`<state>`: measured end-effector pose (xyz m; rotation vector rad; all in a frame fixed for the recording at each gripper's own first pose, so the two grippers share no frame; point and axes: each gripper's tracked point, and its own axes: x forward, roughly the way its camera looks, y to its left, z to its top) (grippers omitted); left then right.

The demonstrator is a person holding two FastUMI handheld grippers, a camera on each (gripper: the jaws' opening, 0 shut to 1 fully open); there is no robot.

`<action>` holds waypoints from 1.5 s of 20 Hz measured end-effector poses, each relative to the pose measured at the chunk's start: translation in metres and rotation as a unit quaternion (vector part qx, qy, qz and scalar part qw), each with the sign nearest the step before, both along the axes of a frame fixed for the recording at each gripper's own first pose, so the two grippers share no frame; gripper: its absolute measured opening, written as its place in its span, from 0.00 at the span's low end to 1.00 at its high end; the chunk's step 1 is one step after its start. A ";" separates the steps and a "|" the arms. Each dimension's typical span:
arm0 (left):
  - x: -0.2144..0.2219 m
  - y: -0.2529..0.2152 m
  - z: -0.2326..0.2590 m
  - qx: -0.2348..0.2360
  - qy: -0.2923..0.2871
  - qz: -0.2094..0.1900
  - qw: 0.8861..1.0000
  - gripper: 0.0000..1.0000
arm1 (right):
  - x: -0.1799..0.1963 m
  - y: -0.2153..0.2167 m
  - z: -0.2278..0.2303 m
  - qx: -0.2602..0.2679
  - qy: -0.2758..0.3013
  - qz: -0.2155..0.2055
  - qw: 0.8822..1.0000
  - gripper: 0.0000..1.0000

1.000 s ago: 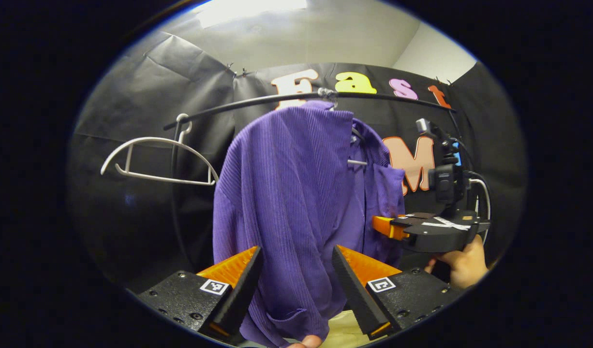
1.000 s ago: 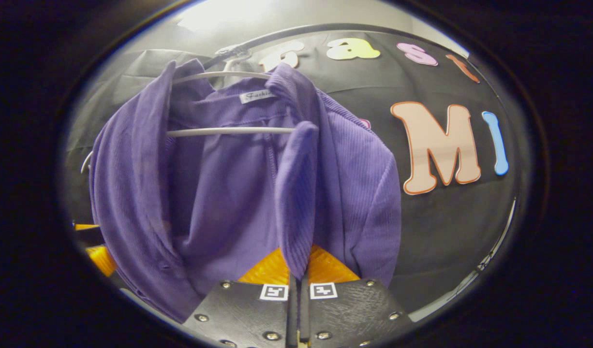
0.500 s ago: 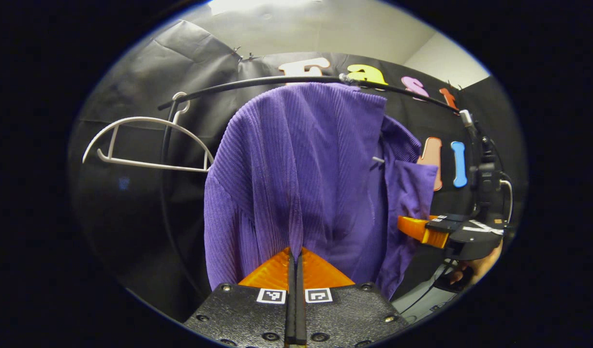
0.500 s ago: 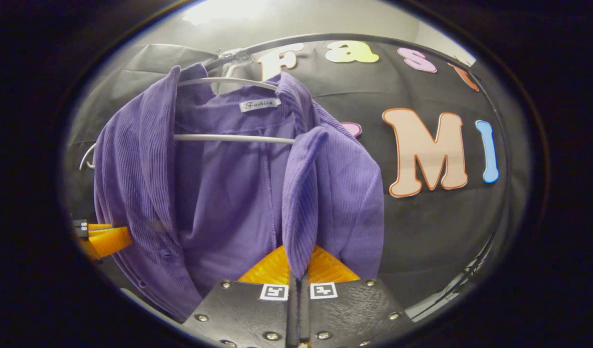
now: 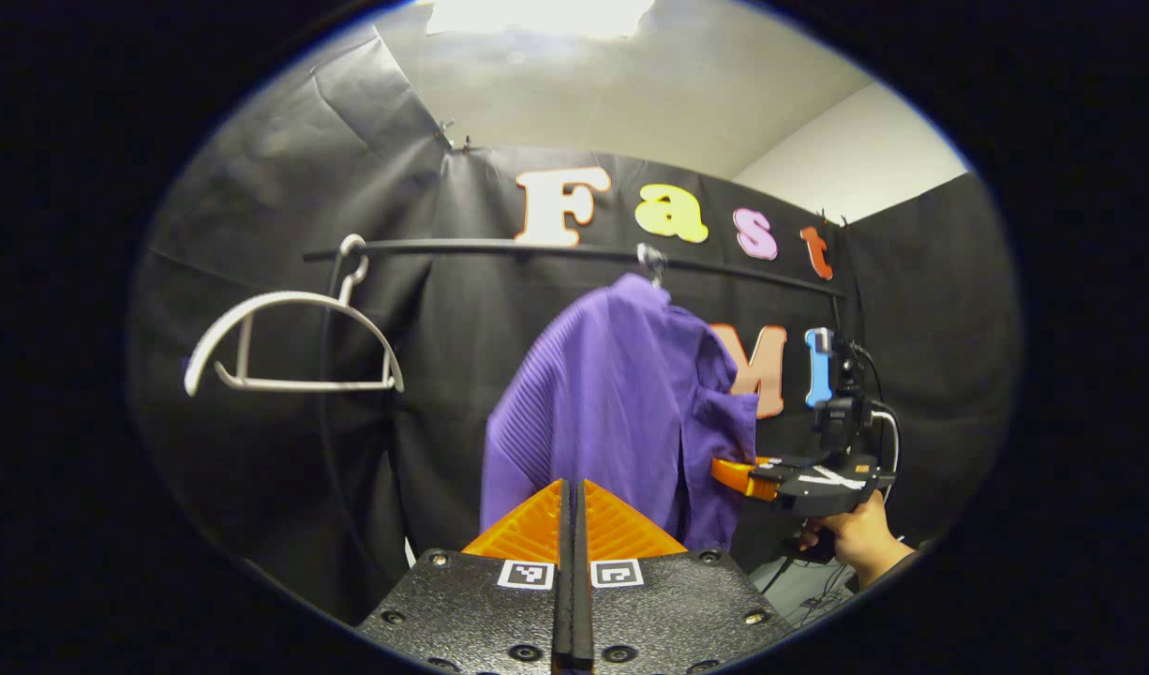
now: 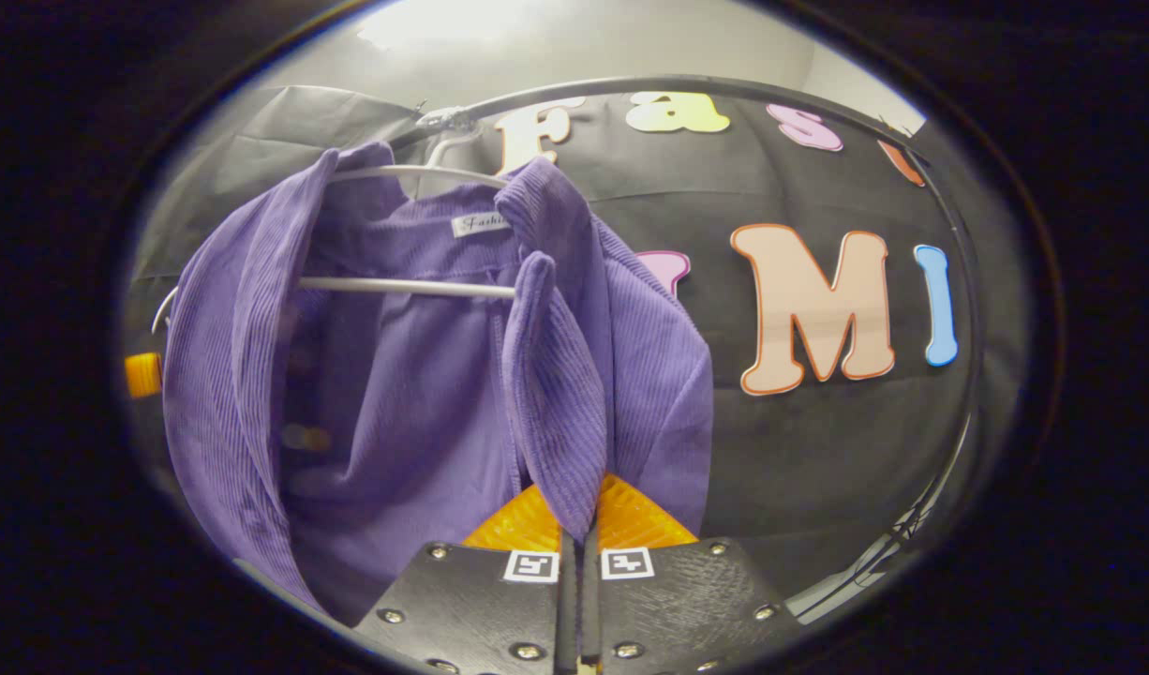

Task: Grasp the clothes on the hanger with both hands and then place them into the laundry hamper below.

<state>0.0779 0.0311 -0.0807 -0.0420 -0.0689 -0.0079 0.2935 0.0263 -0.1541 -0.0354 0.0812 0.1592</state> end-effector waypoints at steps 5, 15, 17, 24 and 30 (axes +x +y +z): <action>-0.004 -0.013 -0.014 -0.026 0.031 -0.033 0.999 0.00 | -0.014 0.012 0.026 -0.001 -0.026 0.004 1.000 0.02; 0.054 -0.057 -0.102 0.023 0.123 -0.015 0.992 0.92 | -0.015 0.029 0.007 -0.010 0.001 0.029 1.000 0.02; 0.075 -0.041 -0.107 0.048 0.129 0.039 0.990 0.92 | -0.014 0.030 0.002 -0.012 0.006 0.034 0.999 0.02; 0.095 -0.038 -0.108 0.072 0.129 0.038 0.988 0.00 | -0.011 0.024 -0.002 -0.007 0.013 0.022 1.000 0.02; 0.045 -0.048 -0.073 0.034 0.115 -0.058 0.991 0.00 | -0.007 -0.003 0.011 -0.015 0.001 -0.015 1.000 0.02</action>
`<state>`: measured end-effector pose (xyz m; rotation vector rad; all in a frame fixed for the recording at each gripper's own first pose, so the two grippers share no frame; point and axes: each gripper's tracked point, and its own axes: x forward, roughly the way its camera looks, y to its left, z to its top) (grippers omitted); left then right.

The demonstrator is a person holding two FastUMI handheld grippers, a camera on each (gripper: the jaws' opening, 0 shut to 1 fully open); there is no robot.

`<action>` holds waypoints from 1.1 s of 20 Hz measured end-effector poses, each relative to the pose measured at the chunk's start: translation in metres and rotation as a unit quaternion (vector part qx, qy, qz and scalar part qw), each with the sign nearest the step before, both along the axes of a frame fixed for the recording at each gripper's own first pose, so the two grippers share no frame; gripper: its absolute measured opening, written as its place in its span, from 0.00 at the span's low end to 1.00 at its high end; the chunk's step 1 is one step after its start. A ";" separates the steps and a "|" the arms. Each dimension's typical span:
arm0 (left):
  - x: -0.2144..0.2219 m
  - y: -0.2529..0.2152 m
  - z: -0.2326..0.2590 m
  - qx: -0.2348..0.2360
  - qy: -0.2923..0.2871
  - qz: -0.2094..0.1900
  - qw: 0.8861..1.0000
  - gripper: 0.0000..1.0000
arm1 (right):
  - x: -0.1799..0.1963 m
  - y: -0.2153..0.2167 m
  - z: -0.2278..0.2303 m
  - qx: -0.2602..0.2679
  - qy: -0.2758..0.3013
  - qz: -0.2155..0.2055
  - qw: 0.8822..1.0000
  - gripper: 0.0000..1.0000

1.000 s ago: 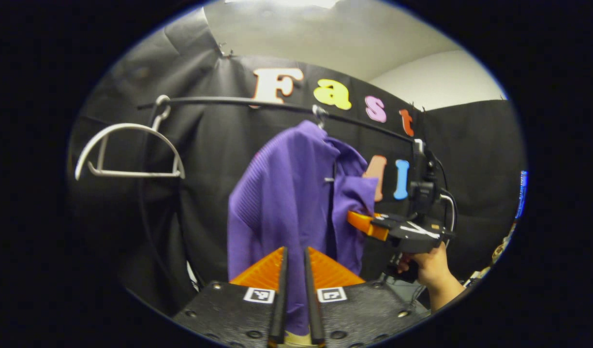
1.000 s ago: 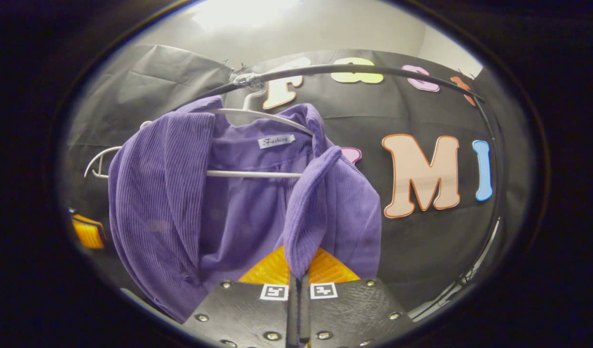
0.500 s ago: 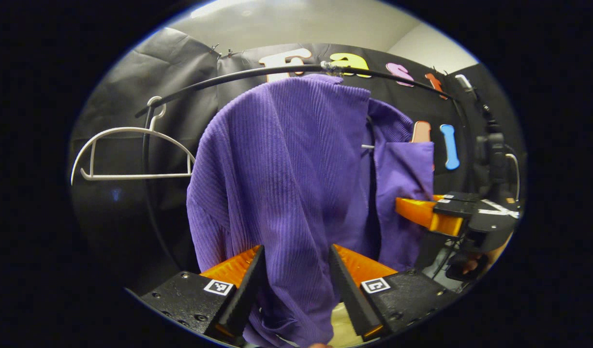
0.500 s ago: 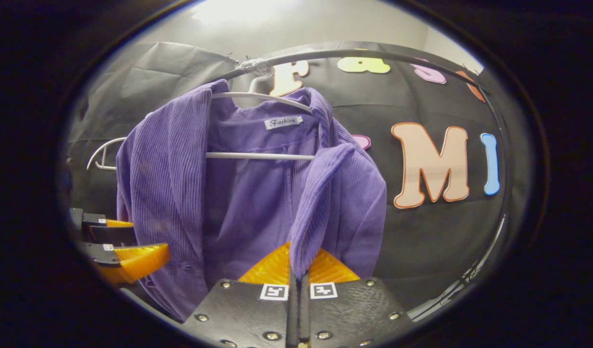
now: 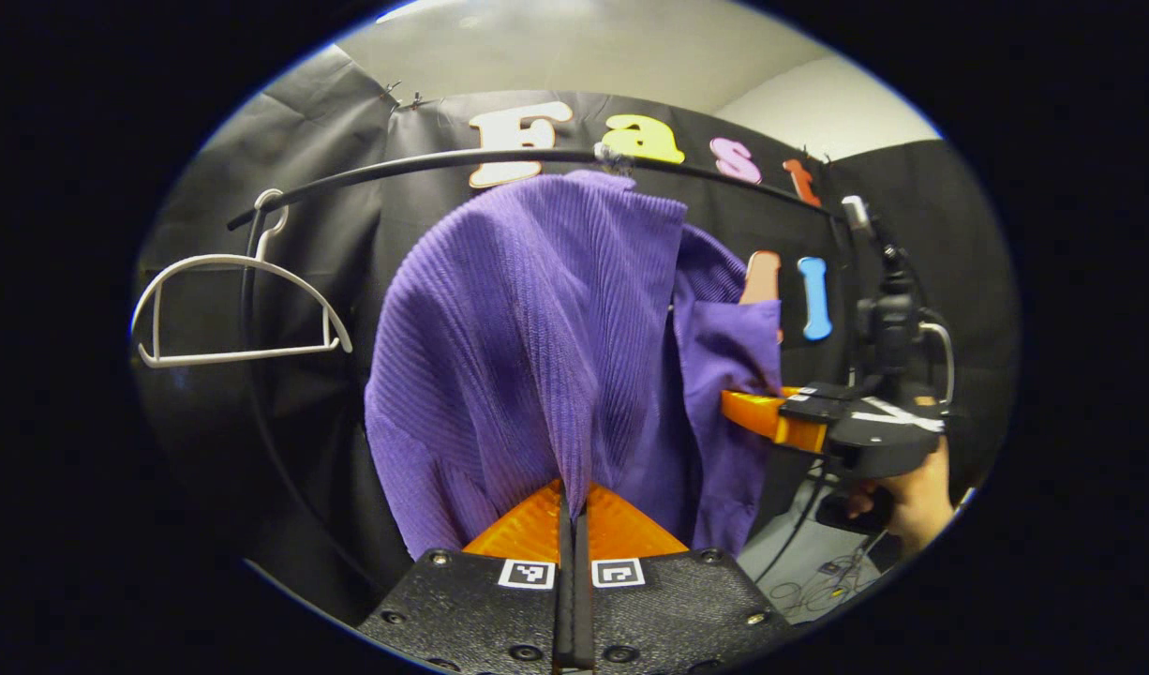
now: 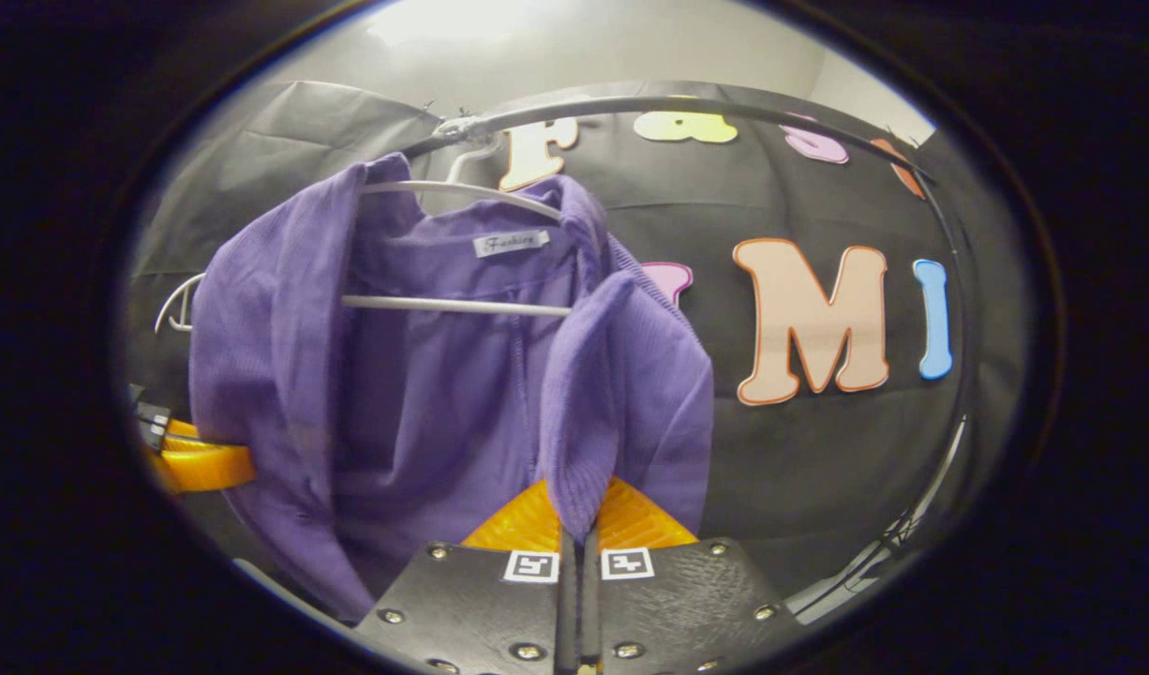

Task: Grasp the clothes on the hanger with both hands and then place them into the laundry hamper below.

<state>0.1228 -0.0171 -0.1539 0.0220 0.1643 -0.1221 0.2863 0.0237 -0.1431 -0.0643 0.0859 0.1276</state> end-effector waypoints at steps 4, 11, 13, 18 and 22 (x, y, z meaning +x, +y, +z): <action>-0.031 0.011 0.039 -0.010 -0.036 -0.016 0.999 0.00 | 0.004 -0.013 0.013 -0.002 -0.013 -0.016 1.000 0.02; -0.048 0.070 0.111 0.002 -0.123 0.040 0.992 0.00 | 0.004 -0.024 0.066 -0.016 -0.091 -0.058 0.994 0.02; -0.035 0.093 0.126 0.021 -0.138 0.076 0.987 0.03 | 0.007 -0.031 0.086 -0.024 -0.116 -0.078 0.990 0.00; -0.008 0.130 0.167 0.034 -0.180 0.132 0.974 0.02 | 0.025 -0.061 0.133 -0.019 -0.163 -0.130 0.978 0.06; 0.011 0.153 0.196 0.032 -0.207 0.158 0.965 0.00 | 0.041 -0.100 0.166 0.015 -0.176 -0.181 0.968 0.02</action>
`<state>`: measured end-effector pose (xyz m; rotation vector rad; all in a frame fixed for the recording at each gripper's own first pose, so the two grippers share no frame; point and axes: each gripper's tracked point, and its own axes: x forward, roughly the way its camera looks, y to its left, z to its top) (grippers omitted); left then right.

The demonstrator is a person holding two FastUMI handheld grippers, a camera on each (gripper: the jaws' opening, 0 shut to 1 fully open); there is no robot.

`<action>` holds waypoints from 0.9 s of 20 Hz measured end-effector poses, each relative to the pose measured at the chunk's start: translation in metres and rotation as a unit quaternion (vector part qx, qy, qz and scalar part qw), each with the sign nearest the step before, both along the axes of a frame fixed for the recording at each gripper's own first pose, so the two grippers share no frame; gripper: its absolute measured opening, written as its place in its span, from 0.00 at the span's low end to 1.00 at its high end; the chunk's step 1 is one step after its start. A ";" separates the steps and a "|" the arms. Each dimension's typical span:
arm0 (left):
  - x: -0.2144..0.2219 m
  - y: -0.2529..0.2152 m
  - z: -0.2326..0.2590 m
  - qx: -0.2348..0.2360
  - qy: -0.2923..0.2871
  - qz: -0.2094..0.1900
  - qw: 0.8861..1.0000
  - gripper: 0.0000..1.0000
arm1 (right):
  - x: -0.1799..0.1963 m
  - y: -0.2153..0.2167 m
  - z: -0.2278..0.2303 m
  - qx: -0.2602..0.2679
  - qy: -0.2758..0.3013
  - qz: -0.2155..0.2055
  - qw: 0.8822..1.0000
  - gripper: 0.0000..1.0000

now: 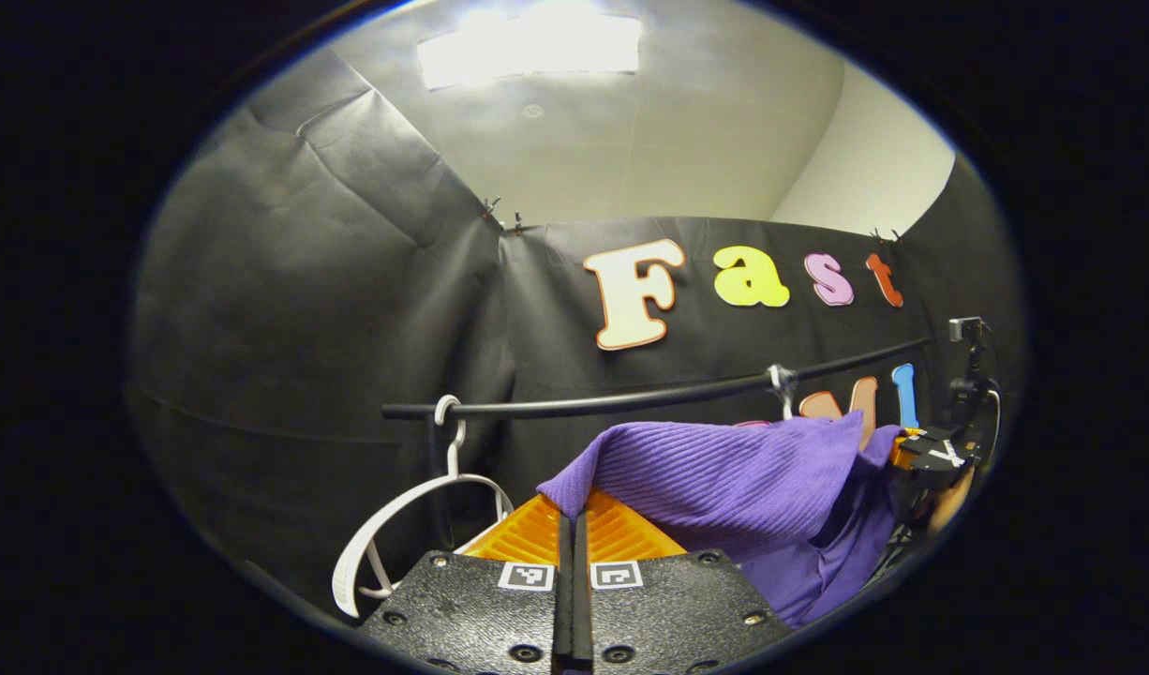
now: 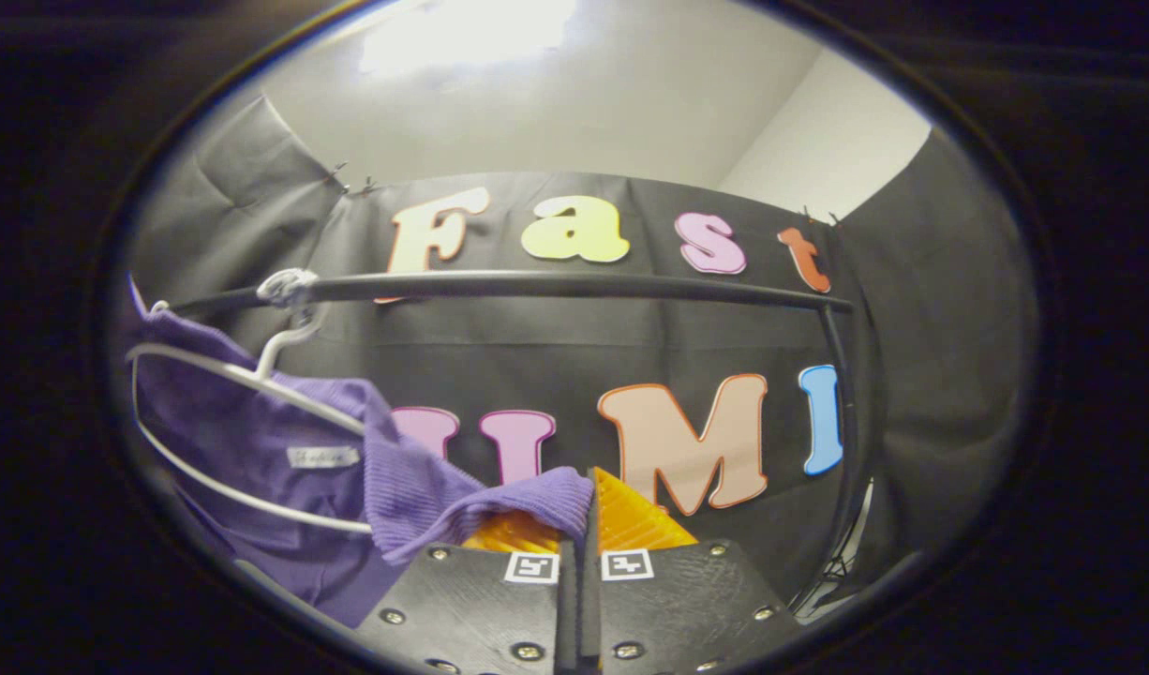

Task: Grasp the clothes on the hanger with both hands and then place them into the laundry hamper below.

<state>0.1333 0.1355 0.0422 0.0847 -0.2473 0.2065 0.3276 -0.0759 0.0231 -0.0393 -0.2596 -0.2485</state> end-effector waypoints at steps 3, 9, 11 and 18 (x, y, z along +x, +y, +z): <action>0.024 0.008 0.004 0.012 -0.004 0.025 1.000 0.02 | 0.025 -0.018 0.007 0.039 0.001 -0.022 0.999 0.02; 0.061 0.012 -0.055 -0.024 0.059 0.009 0.998 0.00 | 0.078 -0.024 -0.040 0.045 0.065 -0.014 0.997 0.02; 0.064 0.016 -0.074 -0.034 0.070 0.009 0.997 0.00 | 0.088 -0.025 -0.060 0.039 0.084 -0.012 0.996 0.02; 0.078 0.006 -0.156 -0.078 0.136 -0.017 0.987 0.00 | 0.106 -0.030 -0.147 0.056 0.163 0.004 0.985 0.02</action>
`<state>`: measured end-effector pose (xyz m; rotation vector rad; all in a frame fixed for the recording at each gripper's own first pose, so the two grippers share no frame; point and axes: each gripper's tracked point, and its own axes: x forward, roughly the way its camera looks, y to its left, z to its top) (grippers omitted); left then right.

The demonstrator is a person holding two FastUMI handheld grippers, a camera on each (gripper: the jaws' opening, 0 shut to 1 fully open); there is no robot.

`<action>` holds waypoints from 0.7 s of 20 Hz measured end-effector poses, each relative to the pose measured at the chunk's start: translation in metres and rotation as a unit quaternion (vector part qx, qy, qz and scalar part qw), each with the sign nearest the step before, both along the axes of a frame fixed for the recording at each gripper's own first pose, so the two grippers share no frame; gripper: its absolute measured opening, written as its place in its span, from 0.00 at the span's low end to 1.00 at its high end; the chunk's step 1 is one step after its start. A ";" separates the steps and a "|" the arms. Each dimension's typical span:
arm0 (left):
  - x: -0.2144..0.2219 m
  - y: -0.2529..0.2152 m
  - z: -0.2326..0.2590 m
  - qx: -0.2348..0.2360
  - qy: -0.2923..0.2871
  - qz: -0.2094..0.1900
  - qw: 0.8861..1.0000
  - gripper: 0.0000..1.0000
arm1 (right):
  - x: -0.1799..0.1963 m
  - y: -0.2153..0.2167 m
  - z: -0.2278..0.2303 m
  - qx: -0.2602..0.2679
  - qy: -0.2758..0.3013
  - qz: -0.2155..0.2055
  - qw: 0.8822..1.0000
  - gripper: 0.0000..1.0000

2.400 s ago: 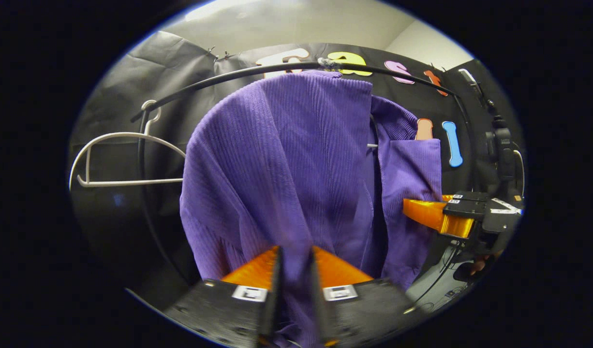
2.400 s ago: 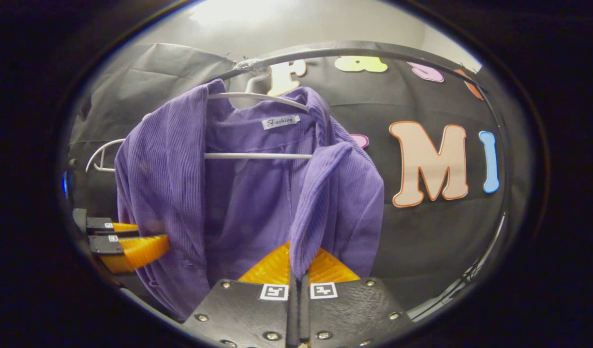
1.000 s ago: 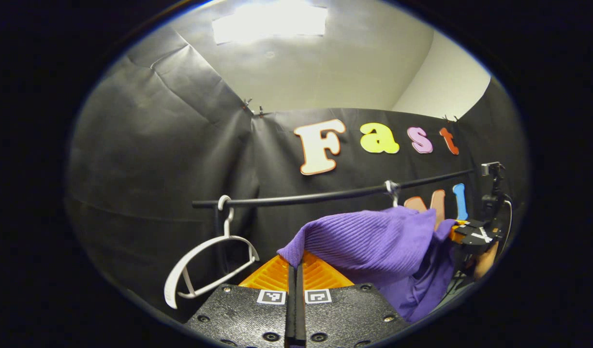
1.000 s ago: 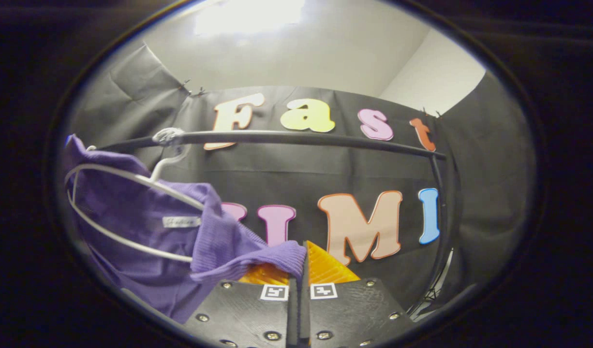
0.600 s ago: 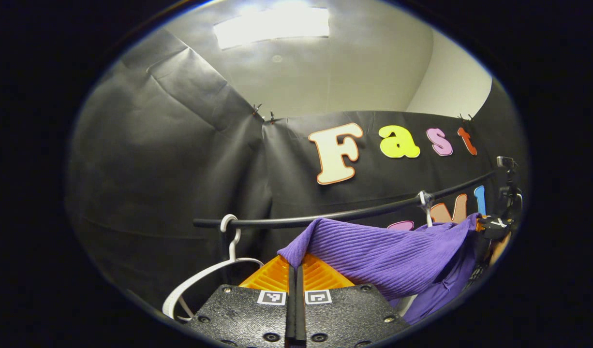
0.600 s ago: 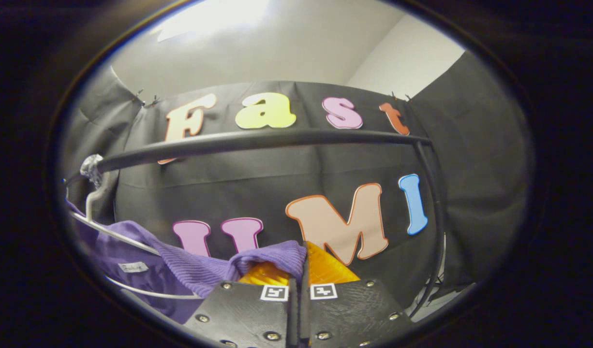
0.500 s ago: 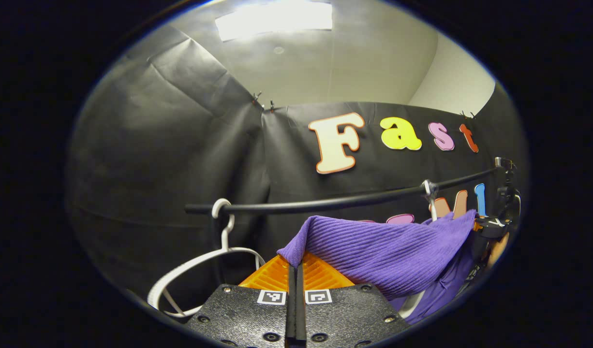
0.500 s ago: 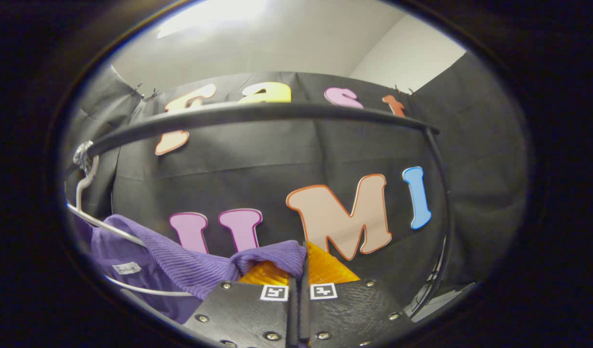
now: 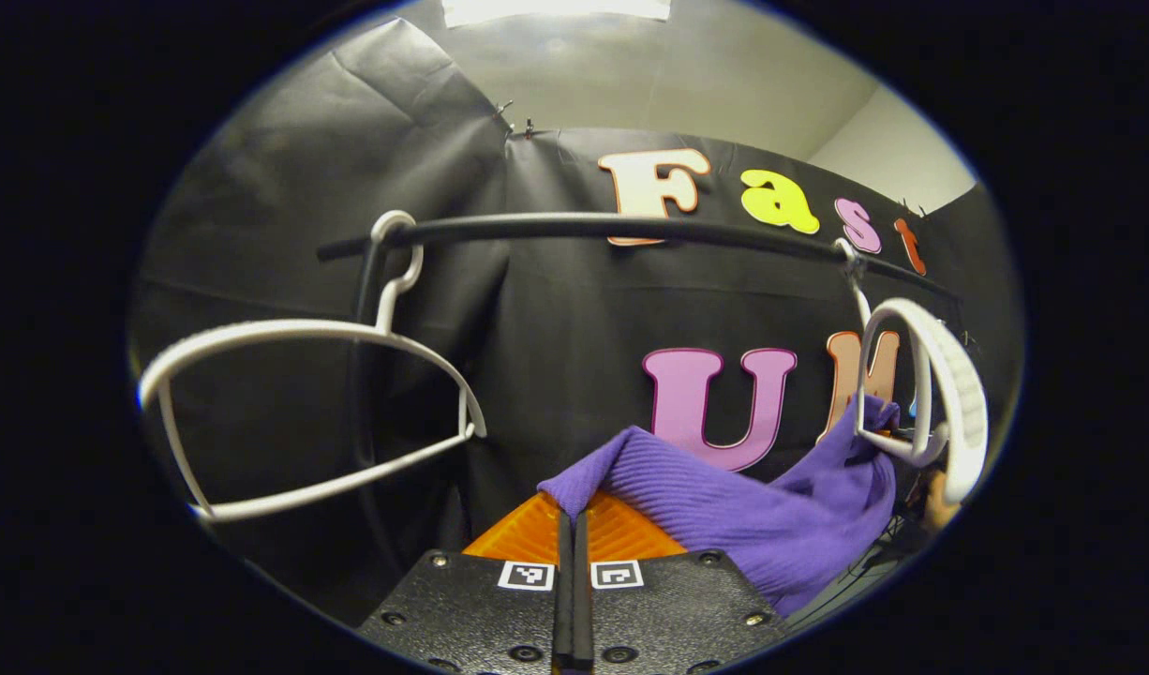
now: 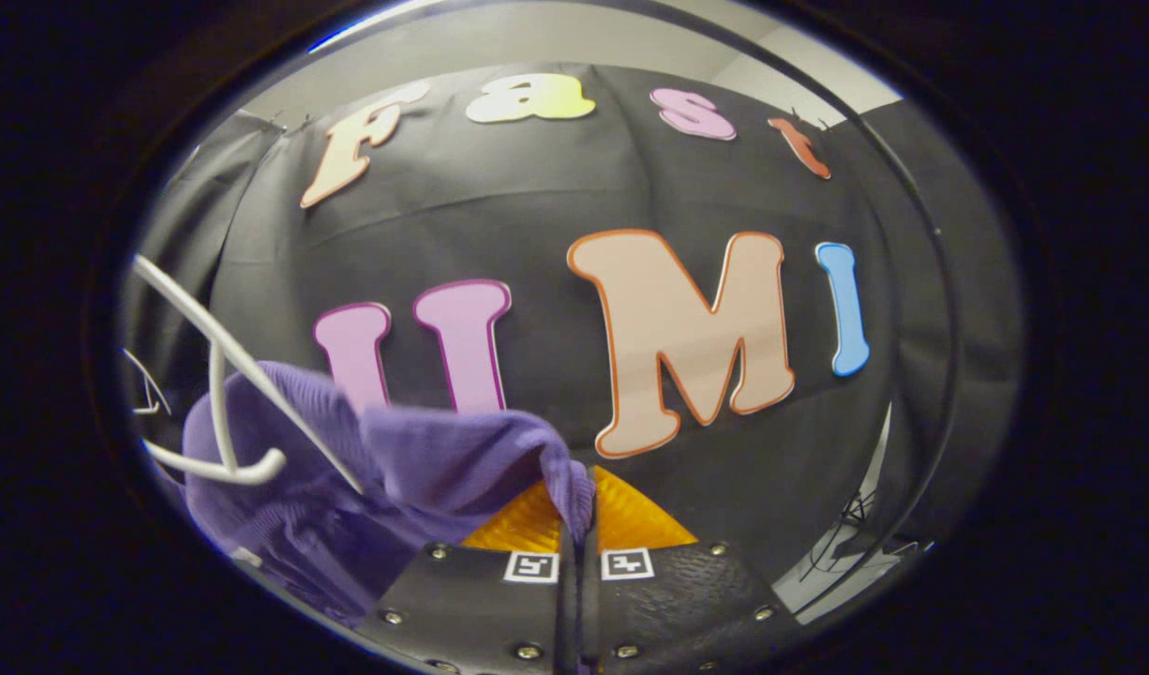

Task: Grasp the clothes on the hanger with both hands and then place them into the laundry hamper below.

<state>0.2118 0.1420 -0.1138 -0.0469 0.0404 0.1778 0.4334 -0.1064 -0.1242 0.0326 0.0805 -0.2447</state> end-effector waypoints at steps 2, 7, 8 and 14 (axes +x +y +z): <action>0.000 -0.002 -0.024 0.001 0.016 0.002 1.000 0.00 | -0.006 0.005 -0.021 0.016 0.008 0.011 1.000 0.02; -0.014 -0.002 -0.061 0.031 0.036 0.010 0.999 0.00 | -0.042 0.029 -0.053 -0.007 0.020 0.039 0.999 0.03; -0.017 -0.004 -0.063 0.032 0.037 0.007 0.999 0.00 | -0.052 0.033 -0.057 -0.012 0.020 0.043 0.999 0.02; -0.044 -0.013 -0.052 0.034 0.021 0.008 0.999 0.00 | -0.107 0.062 -0.044 -0.002 -0.003 0.067 0.998 0.02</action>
